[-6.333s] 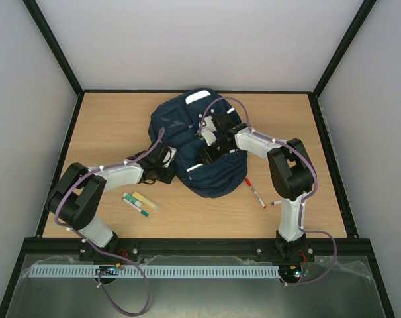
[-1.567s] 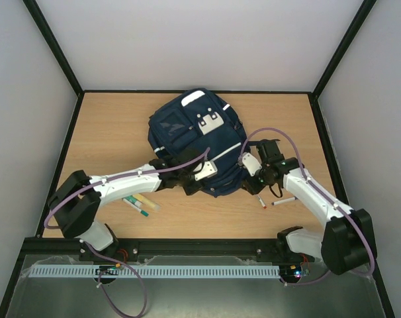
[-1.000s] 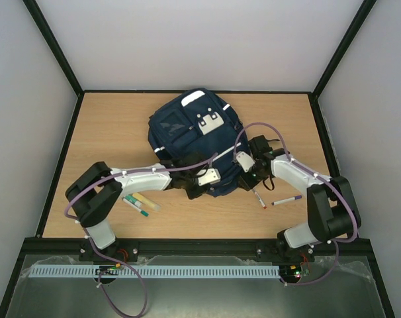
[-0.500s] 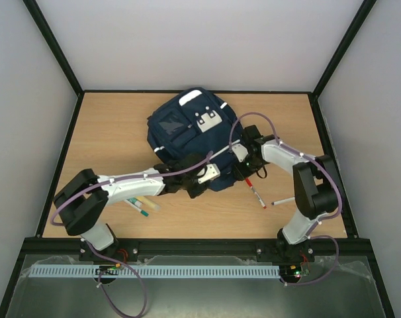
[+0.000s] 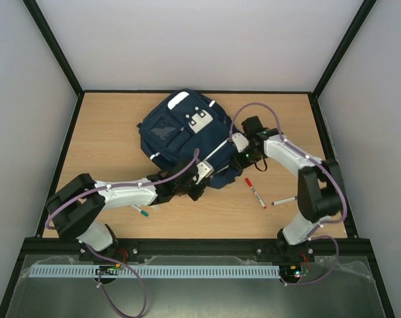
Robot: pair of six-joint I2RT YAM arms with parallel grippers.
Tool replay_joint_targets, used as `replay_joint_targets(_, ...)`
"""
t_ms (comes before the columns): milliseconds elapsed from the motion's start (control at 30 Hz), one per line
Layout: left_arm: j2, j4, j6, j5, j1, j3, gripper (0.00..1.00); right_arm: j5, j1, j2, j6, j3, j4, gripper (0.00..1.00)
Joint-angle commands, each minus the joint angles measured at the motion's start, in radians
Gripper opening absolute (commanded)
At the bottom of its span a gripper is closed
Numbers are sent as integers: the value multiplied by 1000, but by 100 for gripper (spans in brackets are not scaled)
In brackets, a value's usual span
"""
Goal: Pack the student bag
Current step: Zip the student bag at the center of the board.
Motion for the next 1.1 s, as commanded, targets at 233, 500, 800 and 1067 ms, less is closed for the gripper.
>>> replay_joint_targets(233, 82, 298, -90, 153, -29, 66, 4, -94, 6, -463, -57, -201, 22, 52)
replay_joint_targets(500, 207, 414, -128, 239, -11, 129, 8, -93, 23, -492, -79, -272, 24, 43)
replay_joint_targets(800, 228, 121, 71, 225, 19, 228, 37, -39, 24, -546, -106, -299, 10, 42)
replay_joint_targets(1067, 156, 7, 152, 275, 54, 168, 45, -5, 23, -626, -143, -347, -8, 43)
